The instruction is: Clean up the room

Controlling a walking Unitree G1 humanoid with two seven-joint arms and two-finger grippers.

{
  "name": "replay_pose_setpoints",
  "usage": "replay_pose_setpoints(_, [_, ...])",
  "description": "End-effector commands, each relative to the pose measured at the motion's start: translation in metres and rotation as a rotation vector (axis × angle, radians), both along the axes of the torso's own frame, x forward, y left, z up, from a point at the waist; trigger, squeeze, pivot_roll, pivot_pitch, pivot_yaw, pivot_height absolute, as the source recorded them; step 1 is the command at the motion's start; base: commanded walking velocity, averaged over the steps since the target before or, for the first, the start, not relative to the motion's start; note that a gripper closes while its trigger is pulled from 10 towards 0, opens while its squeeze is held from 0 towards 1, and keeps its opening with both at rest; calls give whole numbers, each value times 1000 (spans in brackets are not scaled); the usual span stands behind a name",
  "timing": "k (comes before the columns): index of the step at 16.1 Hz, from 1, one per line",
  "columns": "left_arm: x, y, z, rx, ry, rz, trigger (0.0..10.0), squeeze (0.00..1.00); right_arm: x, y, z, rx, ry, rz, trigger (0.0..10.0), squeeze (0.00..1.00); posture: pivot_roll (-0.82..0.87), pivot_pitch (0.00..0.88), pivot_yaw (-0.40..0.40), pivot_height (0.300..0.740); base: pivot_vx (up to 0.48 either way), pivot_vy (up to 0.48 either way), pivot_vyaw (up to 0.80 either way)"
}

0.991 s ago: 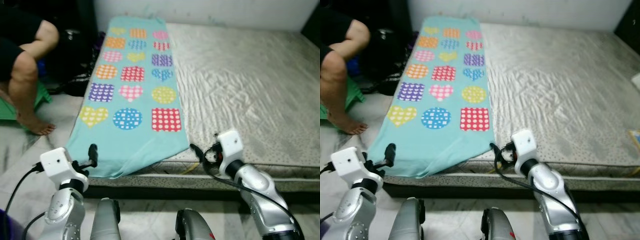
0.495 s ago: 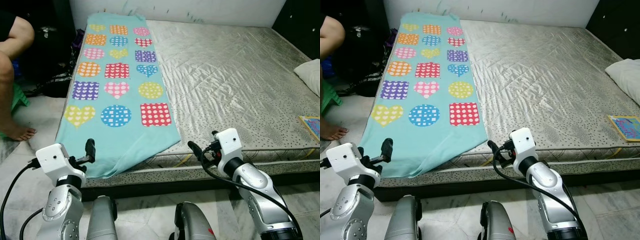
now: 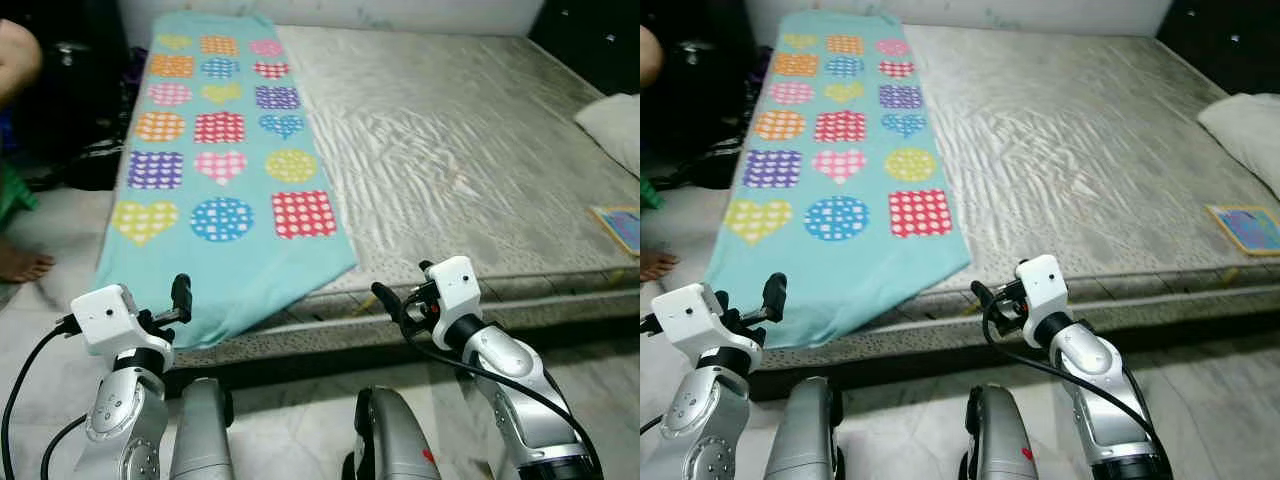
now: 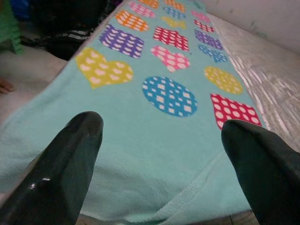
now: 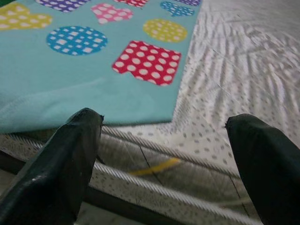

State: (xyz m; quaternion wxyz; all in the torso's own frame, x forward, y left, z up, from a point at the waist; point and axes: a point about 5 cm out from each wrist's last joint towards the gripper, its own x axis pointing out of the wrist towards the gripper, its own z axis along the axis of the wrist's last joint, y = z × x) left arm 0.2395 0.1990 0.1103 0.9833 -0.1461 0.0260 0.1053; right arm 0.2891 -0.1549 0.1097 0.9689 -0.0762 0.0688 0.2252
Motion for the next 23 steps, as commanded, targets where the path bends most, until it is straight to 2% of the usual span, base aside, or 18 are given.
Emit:
replay_pose_setpoints(1, [2, -3, 6, 2, -25, -19, 10000, 0, 1, 1, 2, -5, -9, 9, 10000, 0, -67, 153, -89, 558, 307, 0, 0])
replay_pose_setpoints(5, [3, -3, 6, 1, -24, -21, 10000, 0, 0, 0, 2, -20, -25, 18, 10000, 0, -69, 154, -88, 558, 330, 0, 0])
replay_pose_setpoints(8, [4, -3, 6, 1, -21, -25, 10000, 0, 0, 0, 1, -16, -19, 13, 10000, 0, -68, 154, -84, 558, 328, 0, 567])
replay_pose_setpoints(14, [6, -5, 6, -2, -19, -38, 10000, 0, 1, -1, -1, -11, -14, 3, 10000, 0, -67, 153, -78, 558, 311, 0, 0])
replay_pose_setpoints(19, [9, -7, 4, -46, 8, -16, 10000, 0, 2, -4, -3, -5, -7, -12, 10000, 0, -64, 154, -78, 558, 0, 0, 0])
replay_pose_setpoints(23, [10, -8, 6, -51, -2, -26, 10000, 0, 2, -4, -3, -8, -8, -11, 10000, 0, -65, 152, -78, 558, 0, 454, 0])
